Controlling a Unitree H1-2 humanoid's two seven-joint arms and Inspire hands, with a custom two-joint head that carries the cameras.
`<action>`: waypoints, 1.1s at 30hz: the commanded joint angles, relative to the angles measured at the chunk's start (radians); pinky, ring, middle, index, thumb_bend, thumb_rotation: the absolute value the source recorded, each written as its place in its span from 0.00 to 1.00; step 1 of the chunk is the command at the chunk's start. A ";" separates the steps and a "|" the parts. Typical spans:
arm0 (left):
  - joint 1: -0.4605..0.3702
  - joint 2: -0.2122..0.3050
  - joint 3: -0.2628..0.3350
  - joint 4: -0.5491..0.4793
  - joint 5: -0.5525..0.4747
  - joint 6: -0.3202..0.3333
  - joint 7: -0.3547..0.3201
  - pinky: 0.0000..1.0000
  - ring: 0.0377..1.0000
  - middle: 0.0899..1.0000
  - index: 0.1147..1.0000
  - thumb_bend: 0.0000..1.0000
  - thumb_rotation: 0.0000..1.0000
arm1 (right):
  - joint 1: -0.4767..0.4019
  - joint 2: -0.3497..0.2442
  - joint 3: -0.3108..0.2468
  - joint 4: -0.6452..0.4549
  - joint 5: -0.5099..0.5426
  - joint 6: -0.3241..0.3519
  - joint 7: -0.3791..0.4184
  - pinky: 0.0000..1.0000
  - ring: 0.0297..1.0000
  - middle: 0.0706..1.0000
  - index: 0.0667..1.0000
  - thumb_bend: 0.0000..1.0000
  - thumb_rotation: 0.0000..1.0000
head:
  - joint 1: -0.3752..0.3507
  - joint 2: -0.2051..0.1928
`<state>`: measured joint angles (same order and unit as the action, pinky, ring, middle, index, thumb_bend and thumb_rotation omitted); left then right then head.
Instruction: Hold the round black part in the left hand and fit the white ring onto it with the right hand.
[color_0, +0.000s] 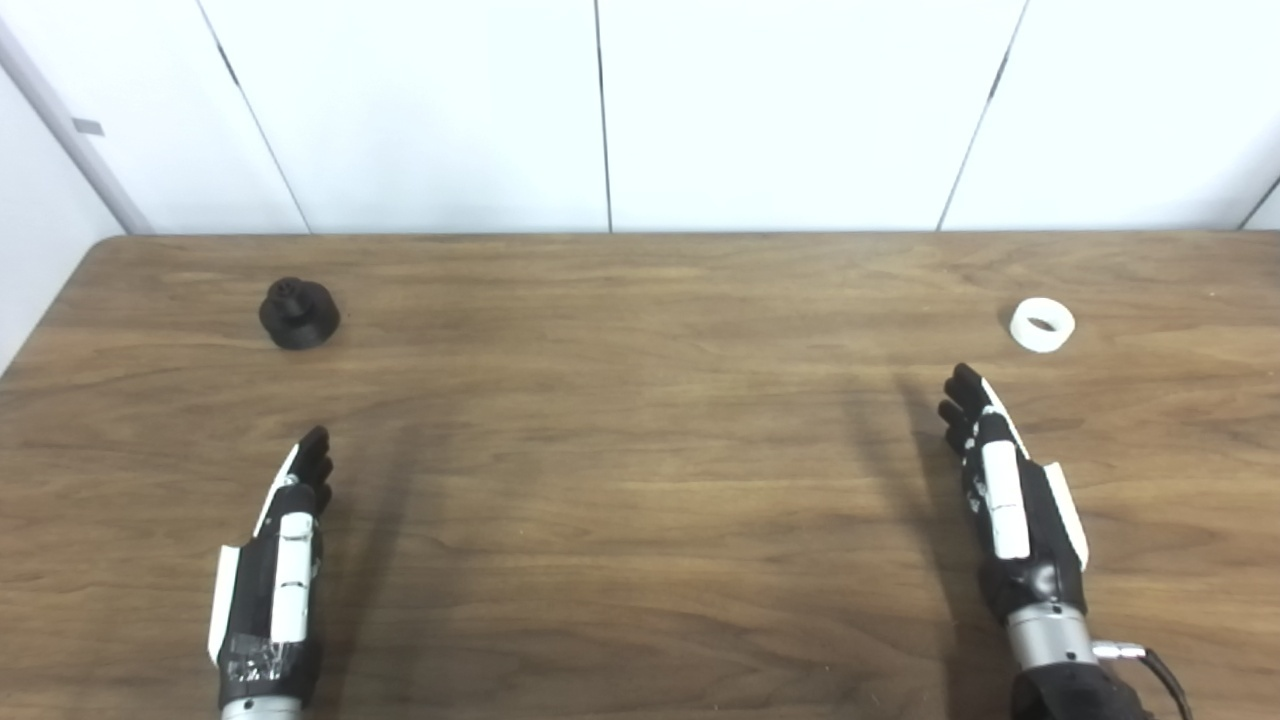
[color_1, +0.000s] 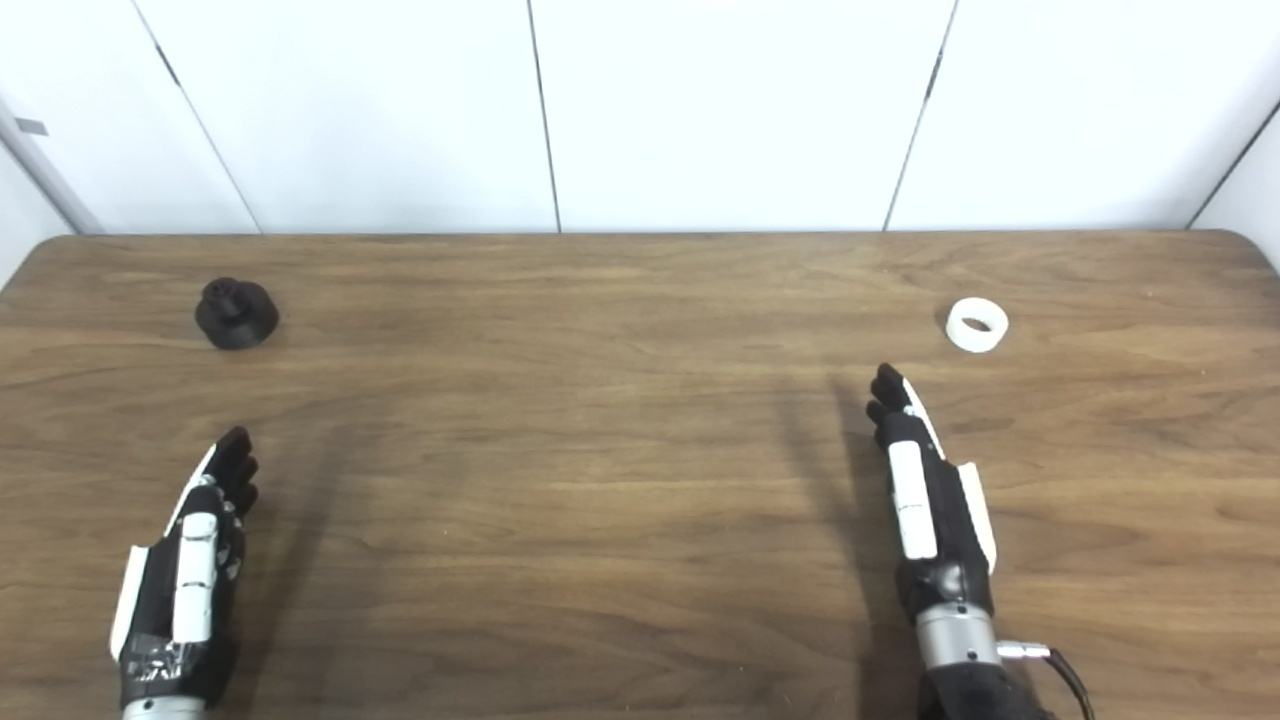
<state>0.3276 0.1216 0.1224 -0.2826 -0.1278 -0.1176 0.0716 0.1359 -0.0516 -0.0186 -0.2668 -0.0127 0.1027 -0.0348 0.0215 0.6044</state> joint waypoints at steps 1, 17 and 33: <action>-0.010 -0.035 0.007 -0.022 -0.003 -0.028 0.006 1.00 0.98 0.97 0.94 0.46 0.89 | 0.014 0.018 -0.002 -0.023 0.002 -0.029 -0.004 0.97 0.94 0.94 0.93 0.48 1.00 | 0.000 -0.001; -0.008 -0.040 0.000 -0.017 0.016 -0.034 0.008 1.00 0.98 0.98 0.94 0.43 0.90 | 0.027 0.012 -0.001 -0.005 0.012 -0.049 0.003 0.97 0.94 0.95 0.93 0.47 1.00 | 0.054 -0.053; -0.011 -0.067 -0.029 0.059 0.071 -0.120 0.023 0.99 0.95 0.94 0.89 0.44 0.75 | 0.015 -0.016 -0.010 0.104 0.044 -0.145 0.043 1.00 0.97 0.97 0.96 0.41 1.00 | 0.243 -0.177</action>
<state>0.3260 0.1147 0.1004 -0.2402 -0.0701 -0.2095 0.0806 0.1353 -0.0574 -0.0275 -0.1844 0.0194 -0.0208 -0.0080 0.2516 0.4310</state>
